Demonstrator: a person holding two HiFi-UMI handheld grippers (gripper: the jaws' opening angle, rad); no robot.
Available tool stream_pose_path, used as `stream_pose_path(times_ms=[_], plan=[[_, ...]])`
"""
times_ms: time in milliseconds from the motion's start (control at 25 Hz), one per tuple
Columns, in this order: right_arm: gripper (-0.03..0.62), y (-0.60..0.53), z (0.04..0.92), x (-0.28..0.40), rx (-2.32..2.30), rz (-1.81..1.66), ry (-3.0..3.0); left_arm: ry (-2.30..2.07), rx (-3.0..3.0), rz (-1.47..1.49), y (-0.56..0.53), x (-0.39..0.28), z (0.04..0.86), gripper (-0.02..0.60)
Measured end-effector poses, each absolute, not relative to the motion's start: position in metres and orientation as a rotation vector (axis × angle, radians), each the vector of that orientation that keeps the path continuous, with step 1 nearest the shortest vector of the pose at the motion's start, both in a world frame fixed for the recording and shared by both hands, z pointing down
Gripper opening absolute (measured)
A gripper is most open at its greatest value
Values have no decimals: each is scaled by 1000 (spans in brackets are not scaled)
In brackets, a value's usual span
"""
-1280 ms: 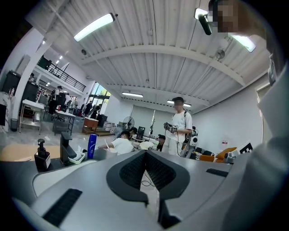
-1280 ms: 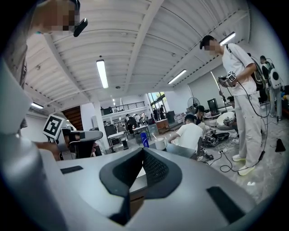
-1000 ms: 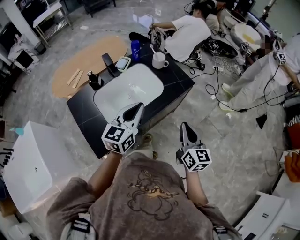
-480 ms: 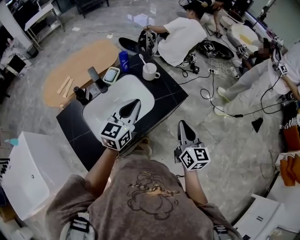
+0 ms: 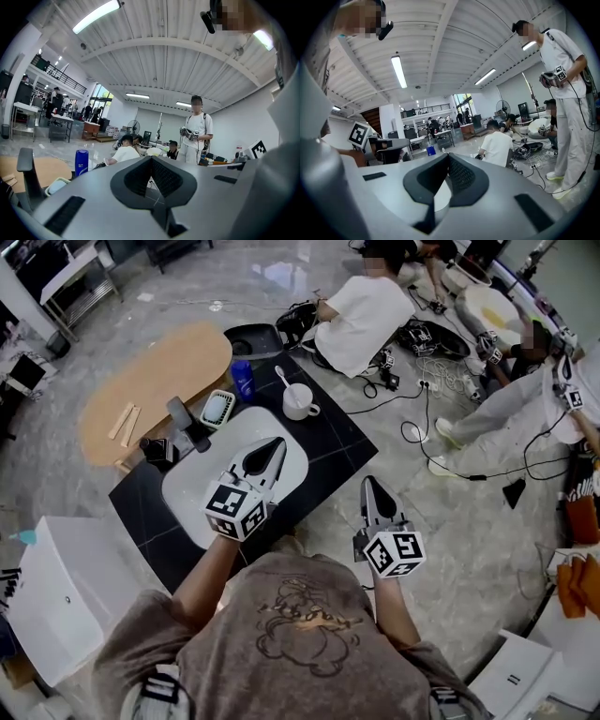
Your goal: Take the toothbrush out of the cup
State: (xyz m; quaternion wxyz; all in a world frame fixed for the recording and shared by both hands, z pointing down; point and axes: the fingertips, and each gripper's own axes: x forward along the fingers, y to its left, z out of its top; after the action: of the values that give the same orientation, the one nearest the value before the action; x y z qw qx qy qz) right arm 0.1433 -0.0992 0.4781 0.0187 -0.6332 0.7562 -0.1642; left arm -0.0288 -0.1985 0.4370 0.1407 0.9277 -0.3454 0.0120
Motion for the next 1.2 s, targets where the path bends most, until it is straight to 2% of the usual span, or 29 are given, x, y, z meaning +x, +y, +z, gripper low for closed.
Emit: stream_pose_path(times_ms=[1080,1120,1200], plan=[[4,-184,468,157,-1712,-516,2542,-1198,2616,-62,-244,-17,421,24],[4,-185,468,158,-1706,-518,2547,-1198,2610,-65,-245,-15,421,39],[3,-187,468,159,-1694,-522,2554,-1188,2601,-75,-247,-13,421,133]])
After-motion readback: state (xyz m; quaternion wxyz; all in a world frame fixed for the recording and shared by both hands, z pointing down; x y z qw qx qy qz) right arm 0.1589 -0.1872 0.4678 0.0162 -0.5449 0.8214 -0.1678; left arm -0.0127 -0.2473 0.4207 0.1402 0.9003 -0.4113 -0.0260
